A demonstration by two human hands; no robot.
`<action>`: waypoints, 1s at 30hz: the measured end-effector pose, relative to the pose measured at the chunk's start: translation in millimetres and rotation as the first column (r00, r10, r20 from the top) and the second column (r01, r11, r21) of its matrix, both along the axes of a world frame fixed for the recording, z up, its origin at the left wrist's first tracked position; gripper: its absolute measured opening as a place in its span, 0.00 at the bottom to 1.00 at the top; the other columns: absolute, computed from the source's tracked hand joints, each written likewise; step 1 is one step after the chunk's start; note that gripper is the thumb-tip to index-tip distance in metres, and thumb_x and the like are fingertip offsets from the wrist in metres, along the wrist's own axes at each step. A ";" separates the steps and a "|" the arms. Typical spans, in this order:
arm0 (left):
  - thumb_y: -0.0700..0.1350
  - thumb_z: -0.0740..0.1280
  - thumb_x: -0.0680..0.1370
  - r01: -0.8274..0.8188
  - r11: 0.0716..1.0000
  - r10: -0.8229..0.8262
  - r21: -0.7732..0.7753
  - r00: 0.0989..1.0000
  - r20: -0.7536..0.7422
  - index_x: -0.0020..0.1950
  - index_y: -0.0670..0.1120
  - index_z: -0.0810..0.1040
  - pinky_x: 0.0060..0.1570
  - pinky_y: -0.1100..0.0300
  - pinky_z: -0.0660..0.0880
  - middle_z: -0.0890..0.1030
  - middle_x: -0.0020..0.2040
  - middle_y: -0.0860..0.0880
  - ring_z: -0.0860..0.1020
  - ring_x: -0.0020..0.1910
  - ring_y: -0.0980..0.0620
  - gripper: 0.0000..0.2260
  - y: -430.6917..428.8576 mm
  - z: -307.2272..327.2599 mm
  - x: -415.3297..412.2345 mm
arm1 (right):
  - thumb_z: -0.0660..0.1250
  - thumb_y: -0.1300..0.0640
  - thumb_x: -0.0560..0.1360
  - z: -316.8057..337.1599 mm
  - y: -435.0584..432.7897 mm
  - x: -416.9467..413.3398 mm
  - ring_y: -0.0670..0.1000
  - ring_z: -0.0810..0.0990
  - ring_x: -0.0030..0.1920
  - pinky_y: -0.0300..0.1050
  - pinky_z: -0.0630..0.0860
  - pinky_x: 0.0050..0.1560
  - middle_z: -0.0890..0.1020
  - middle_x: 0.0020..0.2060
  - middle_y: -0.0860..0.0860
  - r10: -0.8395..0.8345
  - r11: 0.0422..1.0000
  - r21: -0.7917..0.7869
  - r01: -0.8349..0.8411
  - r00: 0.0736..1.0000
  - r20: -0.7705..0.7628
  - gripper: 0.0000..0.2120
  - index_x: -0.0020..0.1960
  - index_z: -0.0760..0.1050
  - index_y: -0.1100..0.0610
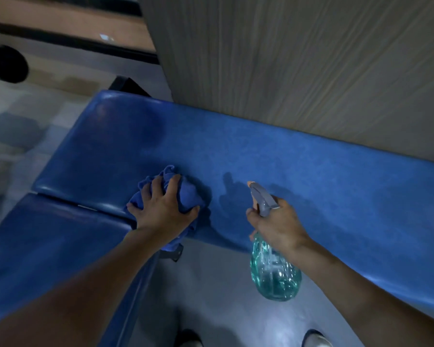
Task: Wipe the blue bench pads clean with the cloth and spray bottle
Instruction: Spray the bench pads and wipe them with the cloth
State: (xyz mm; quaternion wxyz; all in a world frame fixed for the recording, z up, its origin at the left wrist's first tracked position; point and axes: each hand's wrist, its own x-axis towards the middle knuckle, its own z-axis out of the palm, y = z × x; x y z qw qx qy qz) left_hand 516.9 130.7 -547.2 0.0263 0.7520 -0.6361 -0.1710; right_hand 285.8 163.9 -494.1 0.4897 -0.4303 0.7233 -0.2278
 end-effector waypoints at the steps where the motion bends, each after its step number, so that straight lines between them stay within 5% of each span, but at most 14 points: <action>1: 0.68 0.67 0.70 -0.013 1.000 0.013 -0.010 1.000 -0.011 0.73 0.63 0.56 0.65 0.30 0.59 0.58 0.77 0.50 0.56 0.75 0.44 0.36 0.7 0.2 7.3 | 0.67 0.55 0.76 1.2 -3.0 7.0 0.54 0.85 0.31 0.43 0.79 0.41 0.75 0.37 0.46 -0.004 1.000 0.012 0.004 1.000 0.025 0.11 0.59 0.77 0.52; 5: 0.62 0.71 0.69 -0.095 0.994 0.091 -0.049 0.992 -0.086 0.72 0.62 0.60 0.65 0.32 0.63 0.62 0.73 0.50 0.60 0.73 0.44 0.35 5.6 -0.2 38.0 | 0.68 0.57 0.76 4.3 -14.6 34.9 0.56 0.85 0.32 0.40 0.76 0.37 0.76 0.37 0.51 0.070 0.996 0.044 -0.072 0.997 0.040 0.10 0.55 0.76 0.61; 8: 0.58 0.73 0.68 -0.142 0.988 0.136 -0.053 0.985 -0.105 0.72 0.62 0.63 0.61 0.33 0.67 0.63 0.72 0.50 0.62 0.71 0.43 0.35 12.7 0.0 58.2 | 0.66 0.56 0.77 5.6 -24.2 61.4 0.52 0.84 0.29 0.34 0.73 0.29 0.75 0.39 0.46 0.096 0.995 0.020 -0.096 0.995 0.011 0.10 0.58 0.77 0.51; 10: 0.57 0.74 0.69 -0.157 0.987 0.152 -0.036 0.983 -0.106 0.73 0.61 0.63 0.62 0.35 0.66 0.61 0.72 0.50 0.61 0.71 0.43 0.35 18.7 0.7 69.8 | 0.64 0.55 0.77 6.2 -30.0 79.3 0.50 0.84 0.29 0.36 0.76 0.34 0.74 0.41 0.46 0.135 0.991 0.014 -0.135 0.990 -0.044 0.12 0.59 0.75 0.45; 13: 0.57 0.73 0.69 -0.178 0.983 0.174 -0.053 0.982 -0.071 0.74 0.61 0.63 0.65 0.39 0.62 0.60 0.73 0.50 0.60 0.71 0.42 0.35 28.6 2.1 86.9 | 0.65 0.57 0.76 6.1 -36.3 102.8 0.51 0.85 0.30 0.42 0.76 0.38 0.76 0.39 0.48 0.146 0.989 0.015 -0.145 0.989 -0.024 0.10 0.57 0.76 0.54; 17: 0.59 0.72 0.70 -0.209 0.977 0.208 -0.045 0.978 -0.023 0.75 0.62 0.61 0.65 0.43 0.61 0.57 0.75 0.50 0.59 0.71 0.43 0.36 39.2 2.8 113.7 | 0.68 0.58 0.76 11.2 -46.3 135.4 0.49 0.84 0.28 0.36 0.70 0.27 0.78 0.38 0.55 0.183 0.983 -0.009 -0.183 0.982 -0.038 0.08 0.50 0.75 0.63; 21: 0.61 0.71 0.69 -0.257 0.963 0.255 -0.076 0.966 -0.042 0.75 0.64 0.61 0.64 0.45 0.62 0.58 0.75 0.51 0.60 0.71 0.44 0.37 48.5 2.4 138.5 | 0.65 0.55 0.77 15.1 -59.5 170.3 0.43 0.79 0.22 0.30 0.64 0.21 0.81 0.42 0.54 0.287 0.953 -0.053 -0.299 0.944 -0.166 0.06 0.46 0.73 0.43; 26: 0.63 0.71 0.69 -0.301 0.951 0.295 -0.070 0.952 -0.085 0.75 0.65 0.59 0.67 0.45 0.61 0.58 0.75 0.51 0.59 0.72 0.46 0.37 61.2 2.2 159.1 | 0.68 0.57 0.75 18.9 -67.9 201.6 0.50 0.84 0.29 0.34 0.67 0.22 0.78 0.34 0.54 0.276 0.956 -0.054 -0.288 0.948 -0.161 0.09 0.44 0.73 0.63; 30: 0.63 0.70 0.69 -0.332 0.942 0.327 -0.037 0.939 -0.105 0.75 0.65 0.58 0.69 0.45 0.59 0.55 0.77 0.52 0.55 0.74 0.46 0.37 70.4 2.1 166.5 | 0.66 0.57 0.75 20.5 -80.5 226.2 0.54 0.85 0.30 0.36 0.65 0.23 0.74 0.31 0.51 0.352 0.926 -0.086 -0.369 0.922 -0.165 0.07 0.39 0.71 0.56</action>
